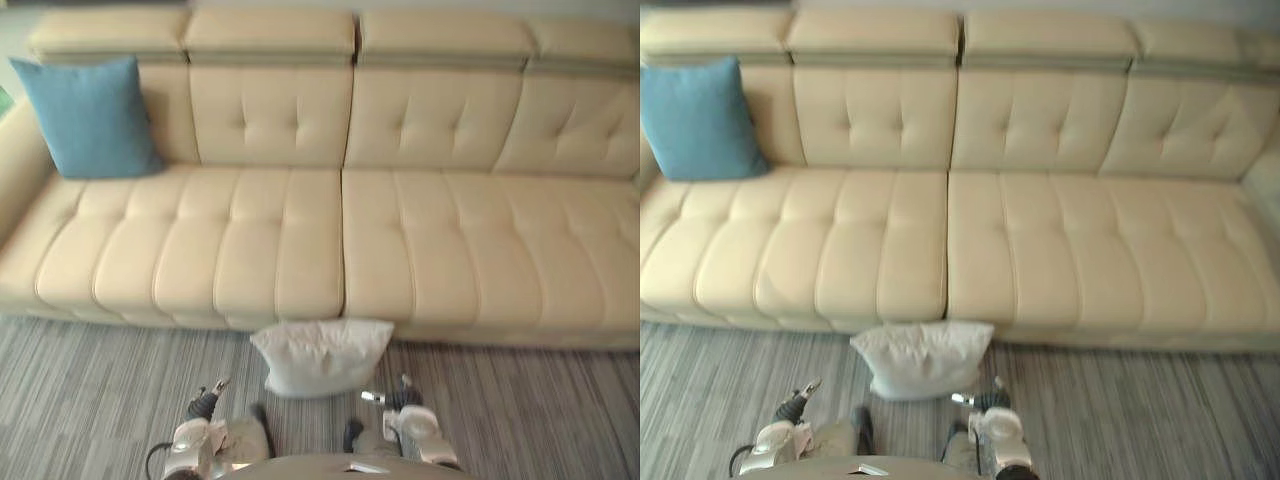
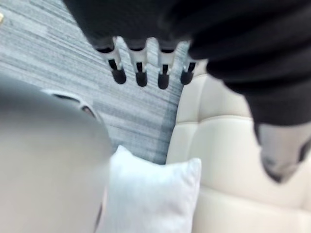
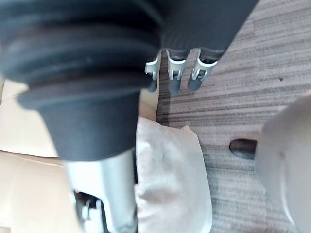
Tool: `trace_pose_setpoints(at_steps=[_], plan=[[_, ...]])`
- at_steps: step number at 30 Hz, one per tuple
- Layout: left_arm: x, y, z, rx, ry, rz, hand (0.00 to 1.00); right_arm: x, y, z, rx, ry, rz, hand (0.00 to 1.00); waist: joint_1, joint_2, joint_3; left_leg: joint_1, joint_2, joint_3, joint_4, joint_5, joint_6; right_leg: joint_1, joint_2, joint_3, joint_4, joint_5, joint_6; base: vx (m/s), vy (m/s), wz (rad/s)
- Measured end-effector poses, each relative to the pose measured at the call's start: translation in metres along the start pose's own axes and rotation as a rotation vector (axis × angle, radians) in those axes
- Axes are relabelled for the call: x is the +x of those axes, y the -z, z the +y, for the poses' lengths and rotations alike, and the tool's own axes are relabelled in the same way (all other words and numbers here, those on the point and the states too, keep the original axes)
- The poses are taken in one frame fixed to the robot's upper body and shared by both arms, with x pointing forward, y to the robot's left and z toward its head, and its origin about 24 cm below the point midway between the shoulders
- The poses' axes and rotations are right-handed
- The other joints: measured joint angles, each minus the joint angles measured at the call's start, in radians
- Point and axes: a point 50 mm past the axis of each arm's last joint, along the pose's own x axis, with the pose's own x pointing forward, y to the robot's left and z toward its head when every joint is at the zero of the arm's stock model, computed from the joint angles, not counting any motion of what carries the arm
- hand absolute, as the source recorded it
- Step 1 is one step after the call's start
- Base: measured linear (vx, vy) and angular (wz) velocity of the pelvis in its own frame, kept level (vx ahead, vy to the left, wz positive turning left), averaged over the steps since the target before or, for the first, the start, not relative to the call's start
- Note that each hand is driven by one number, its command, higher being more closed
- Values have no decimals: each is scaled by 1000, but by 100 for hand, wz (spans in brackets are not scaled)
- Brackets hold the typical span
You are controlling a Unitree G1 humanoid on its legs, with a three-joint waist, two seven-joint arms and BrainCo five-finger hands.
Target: Pick up cushions and gather them together orderly.
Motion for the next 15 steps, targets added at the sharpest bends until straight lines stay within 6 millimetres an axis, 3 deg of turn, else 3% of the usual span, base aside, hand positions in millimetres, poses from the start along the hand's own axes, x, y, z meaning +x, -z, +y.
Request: trace_pose_setpoints(at_steps=[2,7,15], plan=[[4,-24,-2,-52,-25,-70,0,8,-48,-9,1,59,-165,0,3,-4,24,-199,48,23,139,-33,7,-239,22,58,148,-14,-4,-347,86,-67],[6,-65,-1,-105,-48,-201,0,6,-111,-17,56,132,-375,0,2,-4,85,-371,103,60,291,-77,27,-455,43,126,297,-19,0,-157,37,-48],[2,-161,-10,-193,-40,-452,0,-7,-216,-46,124,269,-690,0,6,-3,214,-685,128,38,453,-84,63,-781,36,146,482,-26,3,-115,8,-2]])
